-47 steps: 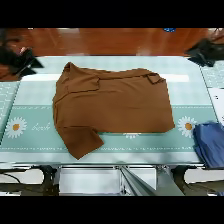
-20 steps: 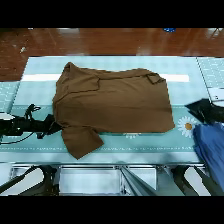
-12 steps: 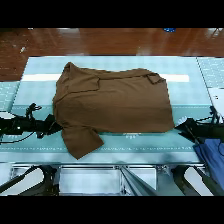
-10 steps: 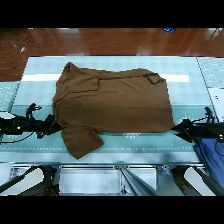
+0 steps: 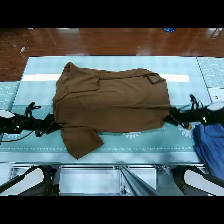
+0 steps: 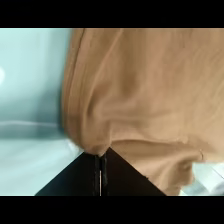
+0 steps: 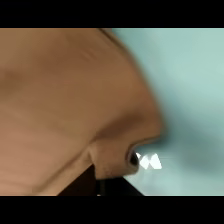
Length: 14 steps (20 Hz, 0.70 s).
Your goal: Fold the shirts.
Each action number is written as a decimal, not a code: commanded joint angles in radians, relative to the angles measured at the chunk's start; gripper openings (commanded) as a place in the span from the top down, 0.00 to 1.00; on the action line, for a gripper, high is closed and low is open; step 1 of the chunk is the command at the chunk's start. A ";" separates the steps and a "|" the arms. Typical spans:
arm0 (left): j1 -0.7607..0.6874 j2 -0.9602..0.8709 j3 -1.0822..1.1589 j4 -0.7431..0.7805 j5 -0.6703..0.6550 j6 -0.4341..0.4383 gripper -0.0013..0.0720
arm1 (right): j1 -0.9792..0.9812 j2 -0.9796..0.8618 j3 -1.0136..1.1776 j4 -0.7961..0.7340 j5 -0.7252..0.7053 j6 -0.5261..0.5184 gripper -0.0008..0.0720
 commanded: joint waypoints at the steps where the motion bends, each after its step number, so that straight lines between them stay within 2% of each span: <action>1: 0.000 0.027 0.143 -0.022 -0.069 -0.001 0.96 | 0.064 -0.012 0.234 0.018 0.070 -0.030 0.96; 6: 0.000 0.070 0.696 -0.245 -0.114 -0.004 0.96 | 0.063 0.034 0.870 -0.124 0.173 0.040 0.96; 9: 0.000 0.077 1.050 -0.269 -0.115 -0.005 0.96 | 0.063 0.037 1.231 -0.150 0.260 0.071 0.96; 11: 0.004 0.096 1.236 -0.263 -0.115 -0.015 0.96 | 0.063 0.065 1.372 -0.172 0.300 0.080 0.96; 14: 0.050 0.166 1.405 -0.261 -0.129 -0.035 0.96 | 0.063 0.194 1.396 -0.235 0.318 0.080 0.96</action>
